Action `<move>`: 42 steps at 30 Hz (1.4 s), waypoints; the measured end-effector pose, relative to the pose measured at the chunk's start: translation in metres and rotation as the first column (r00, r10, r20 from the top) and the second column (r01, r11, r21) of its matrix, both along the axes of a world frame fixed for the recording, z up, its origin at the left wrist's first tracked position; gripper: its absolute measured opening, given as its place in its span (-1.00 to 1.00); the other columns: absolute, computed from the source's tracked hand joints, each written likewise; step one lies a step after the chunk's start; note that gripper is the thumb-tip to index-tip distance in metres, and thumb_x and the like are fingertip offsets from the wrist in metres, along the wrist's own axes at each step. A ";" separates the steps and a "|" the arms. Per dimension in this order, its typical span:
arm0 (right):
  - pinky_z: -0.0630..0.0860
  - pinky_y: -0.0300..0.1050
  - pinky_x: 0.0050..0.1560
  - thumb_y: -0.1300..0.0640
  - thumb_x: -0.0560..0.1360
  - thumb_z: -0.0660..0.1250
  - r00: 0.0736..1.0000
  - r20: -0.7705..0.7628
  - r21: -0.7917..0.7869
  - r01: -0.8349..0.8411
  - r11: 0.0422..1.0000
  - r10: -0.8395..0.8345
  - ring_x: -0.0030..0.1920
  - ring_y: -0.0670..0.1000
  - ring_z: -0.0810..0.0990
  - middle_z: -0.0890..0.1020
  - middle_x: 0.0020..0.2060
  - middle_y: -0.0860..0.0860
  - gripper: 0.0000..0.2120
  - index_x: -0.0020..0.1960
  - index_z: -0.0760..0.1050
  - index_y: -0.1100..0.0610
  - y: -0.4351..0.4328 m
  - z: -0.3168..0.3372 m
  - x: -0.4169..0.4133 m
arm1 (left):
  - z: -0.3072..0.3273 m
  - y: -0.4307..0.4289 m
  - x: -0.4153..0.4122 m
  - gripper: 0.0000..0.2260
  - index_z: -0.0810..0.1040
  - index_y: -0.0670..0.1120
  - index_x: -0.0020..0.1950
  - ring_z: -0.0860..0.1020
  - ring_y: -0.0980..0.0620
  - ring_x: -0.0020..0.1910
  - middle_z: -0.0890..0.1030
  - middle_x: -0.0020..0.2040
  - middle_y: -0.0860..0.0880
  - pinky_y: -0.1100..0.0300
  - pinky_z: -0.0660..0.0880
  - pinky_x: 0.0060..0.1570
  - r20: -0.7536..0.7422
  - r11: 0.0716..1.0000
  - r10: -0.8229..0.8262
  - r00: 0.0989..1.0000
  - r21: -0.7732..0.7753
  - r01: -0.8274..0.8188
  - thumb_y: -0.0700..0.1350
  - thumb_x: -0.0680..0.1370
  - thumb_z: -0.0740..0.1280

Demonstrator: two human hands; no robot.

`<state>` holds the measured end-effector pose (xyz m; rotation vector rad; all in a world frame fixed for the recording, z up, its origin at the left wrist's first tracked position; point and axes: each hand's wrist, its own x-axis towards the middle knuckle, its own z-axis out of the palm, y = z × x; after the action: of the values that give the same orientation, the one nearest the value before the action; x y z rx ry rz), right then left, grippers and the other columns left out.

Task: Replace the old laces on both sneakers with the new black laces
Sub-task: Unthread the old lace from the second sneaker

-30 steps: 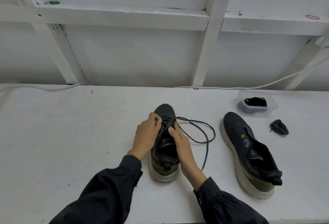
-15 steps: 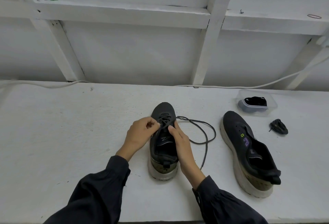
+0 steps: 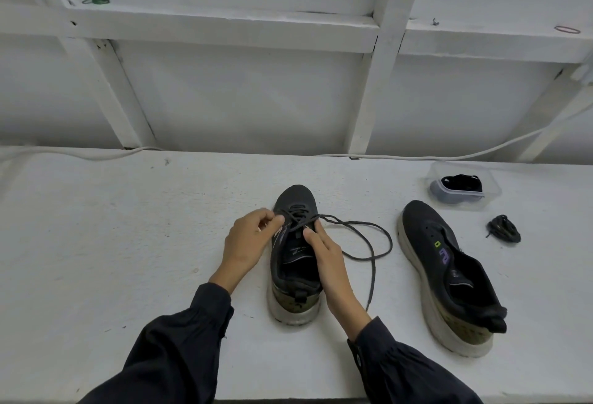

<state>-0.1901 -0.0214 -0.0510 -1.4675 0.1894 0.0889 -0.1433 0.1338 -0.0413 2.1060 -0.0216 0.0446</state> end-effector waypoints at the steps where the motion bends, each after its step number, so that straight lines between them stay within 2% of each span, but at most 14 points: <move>1: 0.48 -0.11 0.28 0.04 0.60 0.27 1.000 0.000 -0.001 -0.002 1.000 0.002 0.21 -0.12 0.58 0.64 0.17 -0.13 -0.71 0.30 0.52 -0.11 0.000 0.001 0.000 | 0.004 0.002 0.003 -0.77 0.57 0.06 -0.19 0.54 0.05 -0.18 0.60 -0.23 0.10 0.06 0.47 -0.11 0.015 0.997 0.062 0.998 -0.046 -0.062 0.17 0.54 0.33; 4: 0.47 -0.16 0.28 0.05 0.60 0.28 1.000 -0.012 0.005 0.008 1.000 -0.008 0.23 -0.14 0.56 0.62 0.19 -0.15 -0.72 0.30 0.51 -0.09 0.000 0.004 -0.001 | 0.010 0.005 0.008 -0.80 0.56 0.05 -0.21 0.49 0.05 -0.19 0.55 -0.26 0.12 0.09 0.43 -0.08 -0.013 0.963 0.184 0.983 -0.198 -0.183 0.08 0.57 0.33; 8: 0.48 -0.06 0.29 0.03 0.58 0.27 1.000 0.001 -0.022 0.016 1.000 -0.016 0.21 -0.06 0.58 0.65 0.16 -0.07 -0.70 0.30 0.52 -0.04 0.000 0.000 0.001 | 0.005 -0.001 -0.002 -0.66 0.61 0.00 -0.24 0.51 0.07 -0.24 0.58 -0.32 0.13 0.10 0.44 -0.11 -0.154 0.984 0.052 0.987 -0.158 -0.077 0.27 0.47 0.37; 11: 0.50 -0.04 0.24 0.04 0.58 0.27 1.000 0.004 -0.016 0.018 1.000 -0.018 0.17 0.00 0.60 0.67 0.10 0.00 -0.76 0.22 0.55 -0.02 0.000 0.001 0.001 | 0.000 -0.004 -0.003 -0.73 0.65 0.00 -0.23 0.59 0.08 -0.20 0.66 -0.26 0.11 0.04 0.51 -0.05 -0.117 0.996 -0.019 0.993 -0.089 0.009 0.18 0.47 0.44; 16: 0.49 0.09 0.13 -0.09 0.47 0.30 1.000 0.019 -0.003 0.012 1.000 -0.012 -0.02 0.09 0.58 0.59 0.02 0.25 -0.57 0.07 0.46 0.29 0.001 0.003 -0.001 | 0.018 0.001 0.004 -0.73 0.57 -0.06 -0.24 0.41 0.04 -0.29 0.50 -0.33 0.00 0.11 0.36 -0.16 -0.051 0.915 0.284 0.957 -0.284 -0.287 0.09 0.55 0.36; 20: 0.48 0.10 0.15 -0.06 0.48 0.29 0.999 0.035 -0.009 0.018 1.000 -0.018 -0.03 0.02 0.56 0.59 0.02 0.23 -0.61 0.07 0.48 0.27 0.003 0.003 0.000 | 0.020 -0.004 -0.005 -0.66 0.66 -0.12 -0.14 0.52 0.11 -0.26 0.60 -0.28 0.05 0.19 0.41 -0.21 -0.191 0.958 0.096 0.977 -0.250 -0.143 0.16 0.49 0.40; 23: 0.49 0.08 0.13 -0.01 0.51 0.29 0.999 0.033 -0.003 0.025 1.000 -0.025 -0.03 0.01 0.57 0.61 -0.02 0.21 -0.69 0.05 0.50 0.24 0.002 0.001 0.001 | 0.013 -0.007 -0.010 -0.78 0.69 -0.07 -0.11 0.62 0.16 -0.21 0.70 -0.21 0.04 0.27 0.48 -0.16 -0.223 0.978 -0.047 0.974 -0.208 -0.001 0.07 0.44 0.49; 26: 0.49 -0.09 0.10 0.08 0.59 0.28 1.000 0.025 -0.002 0.019 1.000 -0.019 0.04 0.00 0.60 0.66 -0.04 0.03 -0.85 0.03 0.56 0.14 -0.001 0.001 0.000 | 0.015 -0.004 -0.003 -0.86 0.65 -0.06 -0.16 0.53 0.21 -0.32 0.63 -0.29 0.05 0.27 0.40 -0.24 -0.131 0.963 0.106 0.986 -0.234 -0.134 0.00 0.48 0.46; 28: 0.51 -0.12 0.16 0.08 0.60 0.27 1.000 0.018 0.001 0.005 1.000 -0.005 0.12 -0.03 0.61 0.67 0.05 -0.05 -0.84 0.11 0.59 0.03 -0.001 0.003 -0.001 | 0.018 0.000 0.000 -0.83 0.62 -0.08 -0.17 0.50 0.13 -0.29 0.59 -0.29 0.01 0.21 0.40 -0.23 -0.086 0.888 0.281 0.956 -0.354 -0.293 0.00 0.52 0.43; 30: 0.51 -0.06 0.23 0.03 0.58 0.26 1.000 0.023 -0.005 -0.002 1.000 0.002 0.17 -0.02 0.60 0.66 0.10 -0.04 -0.78 0.18 0.57 0.00 -0.001 0.003 -0.001 | 0.018 -0.001 -0.001 -0.78 0.60 -0.09 -0.20 0.48 0.08 -0.27 0.57 -0.29 -0.02 0.17 0.40 -0.21 -0.095 0.847 0.334 0.938 -0.406 -0.343 0.04 0.53 0.41; 35: 0.50 -0.04 0.17 0.05 0.59 0.26 1.000 0.030 -0.023 0.006 1.000 -0.005 0.10 0.03 0.61 0.67 0.01 -0.01 -0.84 0.08 0.58 0.04 -0.001 0.003 -0.001 | 0.003 -0.012 -0.015 -0.68 0.64 -0.06 -0.28 0.58 0.04 -0.26 0.65 -0.30 0.03 0.11 0.51 -0.16 -0.181 0.951 0.034 0.983 -0.298 -0.087 0.19 0.40 0.49; 38: 0.51 -0.04 0.21 -0.03 0.53 0.28 1.000 0.022 -0.017 0.013 1.000 -0.012 0.15 0.01 0.61 0.67 0.07 -0.01 -0.74 0.15 0.57 0.04 0.001 0.004 -0.002 | 0.004 -0.009 -0.010 -0.76 0.62 -0.11 -0.28 0.54 0.03 -0.28 0.61 -0.34 0.02 0.11 0.48 -0.13 -0.097 0.936 0.168 0.981 -0.297 -0.190 0.03 0.46 0.48; 40: 0.51 -0.02 0.24 -0.11 0.47 0.28 1.000 0.011 -0.010 0.006 1.000 -0.006 0.19 0.01 0.60 0.66 0.12 0.00 -0.61 0.23 0.55 0.04 0.002 0.005 -0.002 | 0.010 -0.007 -0.009 -0.74 0.59 -0.17 -0.24 0.44 0.06 -0.31 0.53 -0.37 0.01 0.17 0.38 -0.22 -0.066 0.864 0.329 0.942 -0.381 -0.328 -0.01 0.51 0.44; 42: 0.51 0.03 0.21 -0.11 0.48 0.28 1.000 0.012 -0.013 0.006 1.000 -0.006 0.15 0.07 0.61 0.66 0.08 0.05 -0.63 0.19 0.54 0.07 0.001 0.004 -0.002 | 0.013 -0.007 -0.009 -0.74 0.59 -0.17 -0.22 0.40 0.06 -0.30 0.50 -0.35 -0.01 0.19 0.33 -0.26 -0.082 0.819 0.371 0.925 -0.440 -0.368 0.01 0.53 0.41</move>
<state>-0.1919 -0.0204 -0.0472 -1.4804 0.1855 0.0742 -0.1524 0.1265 -0.0287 1.6161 0.3663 0.2677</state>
